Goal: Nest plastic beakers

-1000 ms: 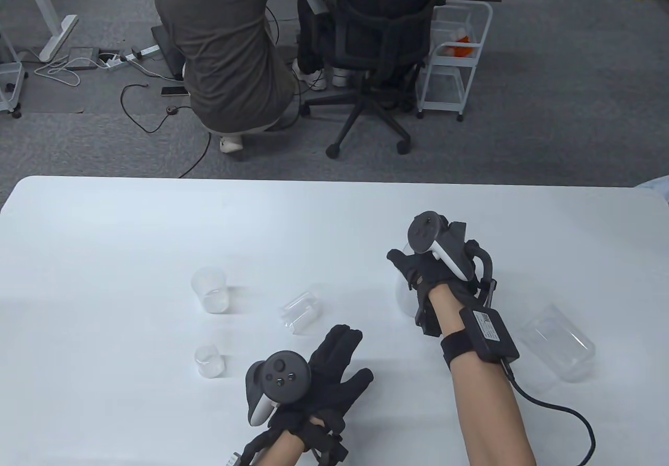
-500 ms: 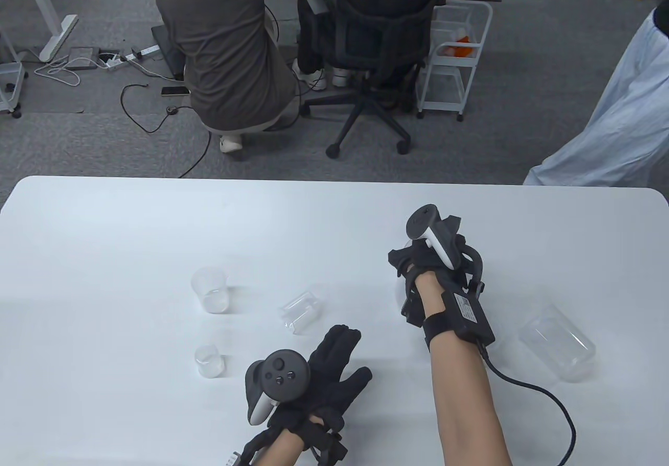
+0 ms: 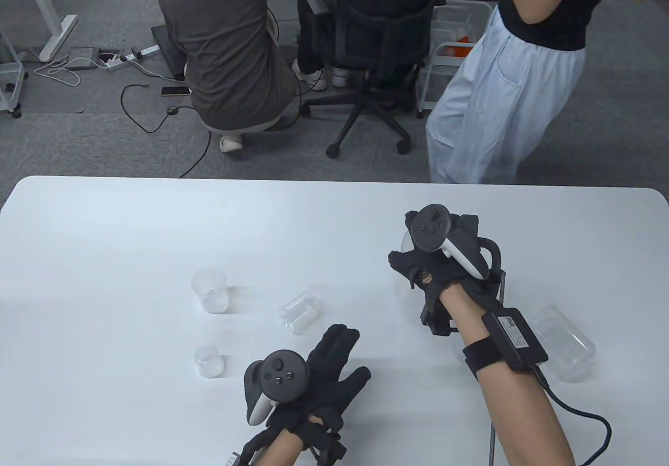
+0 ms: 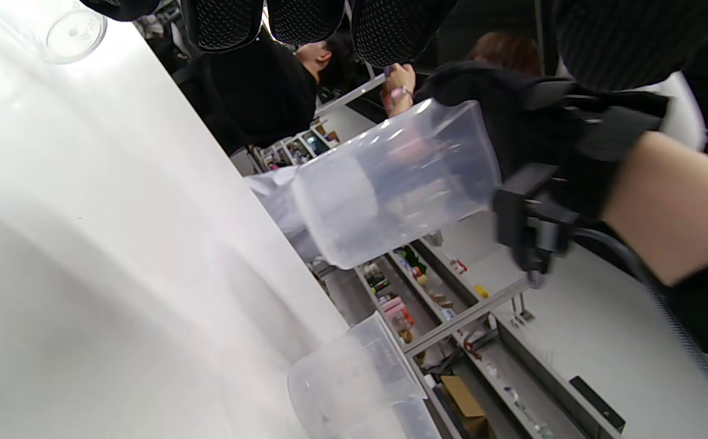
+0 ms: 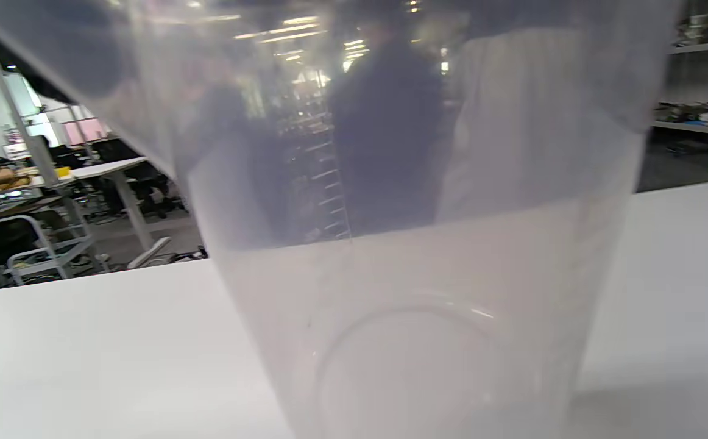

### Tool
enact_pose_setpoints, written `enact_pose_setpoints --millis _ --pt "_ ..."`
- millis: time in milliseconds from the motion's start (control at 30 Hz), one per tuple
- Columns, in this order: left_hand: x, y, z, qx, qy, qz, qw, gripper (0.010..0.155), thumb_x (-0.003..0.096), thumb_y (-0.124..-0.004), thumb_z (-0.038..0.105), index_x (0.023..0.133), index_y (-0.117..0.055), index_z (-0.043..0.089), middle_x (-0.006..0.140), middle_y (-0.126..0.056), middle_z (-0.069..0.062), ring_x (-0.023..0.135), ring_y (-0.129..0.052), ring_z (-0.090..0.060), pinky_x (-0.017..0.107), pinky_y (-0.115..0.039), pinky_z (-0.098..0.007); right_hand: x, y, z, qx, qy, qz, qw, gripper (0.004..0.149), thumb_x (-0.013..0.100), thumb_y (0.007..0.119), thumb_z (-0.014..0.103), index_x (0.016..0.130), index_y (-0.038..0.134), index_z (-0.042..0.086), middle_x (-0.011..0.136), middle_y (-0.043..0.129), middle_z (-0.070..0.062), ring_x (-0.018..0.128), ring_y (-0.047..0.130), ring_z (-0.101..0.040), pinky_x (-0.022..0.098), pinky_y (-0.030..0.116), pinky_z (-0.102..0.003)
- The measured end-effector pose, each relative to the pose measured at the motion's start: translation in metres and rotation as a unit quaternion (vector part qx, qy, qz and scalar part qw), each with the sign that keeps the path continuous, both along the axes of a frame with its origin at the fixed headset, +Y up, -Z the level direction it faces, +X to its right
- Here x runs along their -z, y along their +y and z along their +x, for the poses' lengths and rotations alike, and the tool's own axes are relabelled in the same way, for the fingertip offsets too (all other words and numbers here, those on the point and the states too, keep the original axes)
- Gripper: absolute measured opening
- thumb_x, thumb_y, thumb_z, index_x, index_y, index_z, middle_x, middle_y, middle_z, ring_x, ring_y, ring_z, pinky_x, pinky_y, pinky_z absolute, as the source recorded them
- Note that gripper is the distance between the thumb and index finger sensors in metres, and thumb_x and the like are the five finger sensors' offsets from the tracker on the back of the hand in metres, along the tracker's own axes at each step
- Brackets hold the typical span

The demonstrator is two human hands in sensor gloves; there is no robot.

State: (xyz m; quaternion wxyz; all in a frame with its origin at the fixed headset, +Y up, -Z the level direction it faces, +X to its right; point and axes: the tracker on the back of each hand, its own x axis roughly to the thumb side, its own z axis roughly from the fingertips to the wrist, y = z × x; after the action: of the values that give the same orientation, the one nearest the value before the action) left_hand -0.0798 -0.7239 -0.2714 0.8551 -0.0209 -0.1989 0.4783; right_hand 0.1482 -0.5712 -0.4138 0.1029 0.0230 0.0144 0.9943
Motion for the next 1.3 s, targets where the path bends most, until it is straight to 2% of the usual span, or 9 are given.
enact_pose_setpoints --millis 100,200,333,500,633,967,1300 --pt "0.0 0.0 -0.002 -0.002 0.005 0.0 1.0 0.081 0.0435 -0.064 0.068 0.107 -0.05 0.019 0.114 -0.039 -0.019 0.103 -0.05 -0.054 0.068 -0.049 -0.069 -0.027 0.018 -0.004 -0.013 0.062 0.013 0.998 0.082 0.042 0.081 0.064 0.105 0.043 0.026 0.12 0.034 -0.012 0.108 0.037 -0.051 0.061 0.049 -0.081" --pt "0.001 0.0 -0.004 -0.005 0.009 0.0 1.0 0.081 0.0435 -0.064 0.068 0.107 -0.05 0.019 0.114 -0.039 -0.019 0.103 -0.05 -0.054 0.068 -0.049 -0.069 -0.046 0.022 -0.007 -0.018 0.102 0.016 0.994 0.082 0.043 0.081 0.065 0.105 0.043 0.026 0.12 0.034 -0.013 0.108 0.037 -0.051 0.061 0.049 -0.081" --pt "0.002 0.0 -0.006 -0.01 0.014 0.001 1.0 0.081 0.0436 -0.064 0.068 0.107 -0.05 0.019 0.114 -0.039 -0.019 0.103 -0.05 -0.054 0.068 -0.049 -0.069 -0.073 0.013 -0.013 -0.015 0.15 0.011 0.988 0.082 0.043 0.08 0.065 0.105 0.043 0.026 0.12 0.034 -0.013 0.108 0.037 -0.051 0.061 0.048 -0.081" --pt "0.001 0.0 -0.006 -0.011 0.015 0.004 1.0 0.081 0.0435 -0.064 0.068 0.107 -0.05 0.019 0.114 -0.039 -0.019 0.103 -0.05 -0.053 0.068 -0.05 -0.069 -0.093 -0.01 -0.022 -0.023 0.191 -0.001 0.981 0.084 0.043 0.08 0.065 0.105 0.041 0.025 0.12 0.033 -0.013 0.108 0.036 -0.051 0.062 0.048 -0.081" --pt "0.001 0.0 -0.006 -0.012 0.014 0.005 1.0 0.081 0.0435 -0.064 0.068 0.107 -0.05 0.019 0.114 -0.039 -0.018 0.103 -0.05 -0.053 0.068 -0.05 -0.069 -0.104 -0.03 -0.03 -0.031 0.214 -0.007 0.976 0.084 0.042 0.08 0.065 0.105 0.041 0.024 0.12 0.033 -0.013 0.108 0.036 -0.05 0.062 0.048 -0.081" --pt "0.001 0.001 -0.007 -0.014 0.014 0.005 1.0 0.081 0.0435 -0.064 0.068 0.107 -0.05 0.019 0.114 -0.039 -0.018 0.103 -0.05 -0.053 0.068 -0.05 -0.069 -0.116 -0.075 -0.03 -0.032 0.232 -0.038 0.971 0.084 0.043 0.079 0.065 0.105 0.04 0.024 0.12 0.032 -0.013 0.108 0.035 -0.05 0.062 0.047 -0.081" --pt "0.0 0.0 -0.007 -0.012 0.014 0.005 1.0 0.081 0.0435 -0.064 0.068 0.107 -0.05 0.019 0.114 -0.039 -0.018 0.103 -0.05 -0.053 0.068 -0.05 -0.069 -0.117 -0.092 -0.028 -0.035 0.236 -0.056 0.969 0.085 0.043 0.077 0.066 0.105 0.038 0.023 0.12 0.03 -0.013 0.108 0.033 -0.05 0.062 0.045 -0.081"
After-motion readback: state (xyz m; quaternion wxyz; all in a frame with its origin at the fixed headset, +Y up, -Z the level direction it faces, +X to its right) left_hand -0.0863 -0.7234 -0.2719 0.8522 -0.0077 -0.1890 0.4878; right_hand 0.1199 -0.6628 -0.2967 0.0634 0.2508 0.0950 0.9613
